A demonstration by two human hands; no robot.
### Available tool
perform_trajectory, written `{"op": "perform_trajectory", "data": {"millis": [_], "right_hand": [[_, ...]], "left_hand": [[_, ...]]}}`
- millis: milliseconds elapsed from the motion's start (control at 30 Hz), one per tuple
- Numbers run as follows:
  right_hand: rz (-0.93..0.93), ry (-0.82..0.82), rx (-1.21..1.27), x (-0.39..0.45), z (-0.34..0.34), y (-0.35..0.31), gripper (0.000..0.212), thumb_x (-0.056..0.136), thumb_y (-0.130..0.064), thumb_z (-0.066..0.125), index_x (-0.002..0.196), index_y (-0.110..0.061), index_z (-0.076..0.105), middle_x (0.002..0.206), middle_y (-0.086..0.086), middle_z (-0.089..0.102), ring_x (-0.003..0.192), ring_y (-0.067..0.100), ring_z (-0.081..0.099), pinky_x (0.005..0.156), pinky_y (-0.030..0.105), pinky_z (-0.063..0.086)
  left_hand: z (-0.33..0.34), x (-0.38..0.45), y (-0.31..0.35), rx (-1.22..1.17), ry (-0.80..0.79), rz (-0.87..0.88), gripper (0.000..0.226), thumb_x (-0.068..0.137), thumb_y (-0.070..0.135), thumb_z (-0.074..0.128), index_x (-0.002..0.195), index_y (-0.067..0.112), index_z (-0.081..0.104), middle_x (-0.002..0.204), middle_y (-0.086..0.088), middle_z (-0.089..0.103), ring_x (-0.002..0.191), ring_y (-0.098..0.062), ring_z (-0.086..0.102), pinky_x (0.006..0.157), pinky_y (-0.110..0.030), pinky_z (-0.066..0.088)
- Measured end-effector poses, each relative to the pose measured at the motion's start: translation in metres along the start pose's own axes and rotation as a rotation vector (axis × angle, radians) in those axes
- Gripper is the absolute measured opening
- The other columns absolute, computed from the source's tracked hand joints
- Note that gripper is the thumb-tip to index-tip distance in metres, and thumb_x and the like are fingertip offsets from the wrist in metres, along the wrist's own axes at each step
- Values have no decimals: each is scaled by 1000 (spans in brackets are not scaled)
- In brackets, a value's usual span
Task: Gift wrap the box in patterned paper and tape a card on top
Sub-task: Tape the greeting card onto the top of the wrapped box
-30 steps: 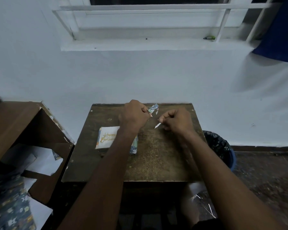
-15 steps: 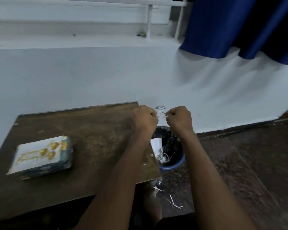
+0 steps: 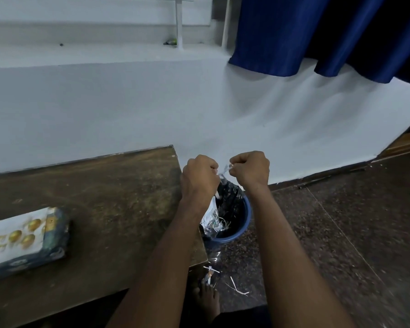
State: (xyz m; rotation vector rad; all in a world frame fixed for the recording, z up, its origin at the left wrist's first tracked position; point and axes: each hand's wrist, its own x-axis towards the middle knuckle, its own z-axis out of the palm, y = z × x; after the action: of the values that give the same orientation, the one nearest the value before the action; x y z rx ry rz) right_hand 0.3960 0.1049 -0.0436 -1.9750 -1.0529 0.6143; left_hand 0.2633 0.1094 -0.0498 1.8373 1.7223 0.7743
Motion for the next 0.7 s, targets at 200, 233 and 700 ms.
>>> {"op": "perform_trajectory", "data": {"millis": [200, 233, 700], "right_hand": [[119, -81, 246, 0, 2, 2, 39, 87, 7, 49, 95, -20, 77, 108, 4, 76, 106, 21, 72, 97, 43, 60], [143, -99, 290, 1, 2, 2, 41, 89, 8, 46, 101, -17, 77, 112, 5, 75, 110, 20, 70, 99, 41, 58], [-15, -120, 367, -24, 30, -34, 17, 85, -2, 69, 88, -15, 79, 87, 3, 79, 79, 17, 75, 82, 37, 62]], "left_hand": [[-5, 0, -2, -31, -43, 37, 41, 94, -2, 64, 119, 27, 79, 114, 6, 79, 107, -15, 73, 92, -38, 61], [-6, 0, -2, -45, -33, 32, 40, 95, -2, 65, 118, 27, 79, 113, 7, 79, 106, -14, 73, 92, -38, 61], [-43, -8, -5, 77, 3, 52, 24, 96, 11, 63, 105, 25, 81, 104, 1, 77, 95, -26, 72, 77, -39, 59]]}}
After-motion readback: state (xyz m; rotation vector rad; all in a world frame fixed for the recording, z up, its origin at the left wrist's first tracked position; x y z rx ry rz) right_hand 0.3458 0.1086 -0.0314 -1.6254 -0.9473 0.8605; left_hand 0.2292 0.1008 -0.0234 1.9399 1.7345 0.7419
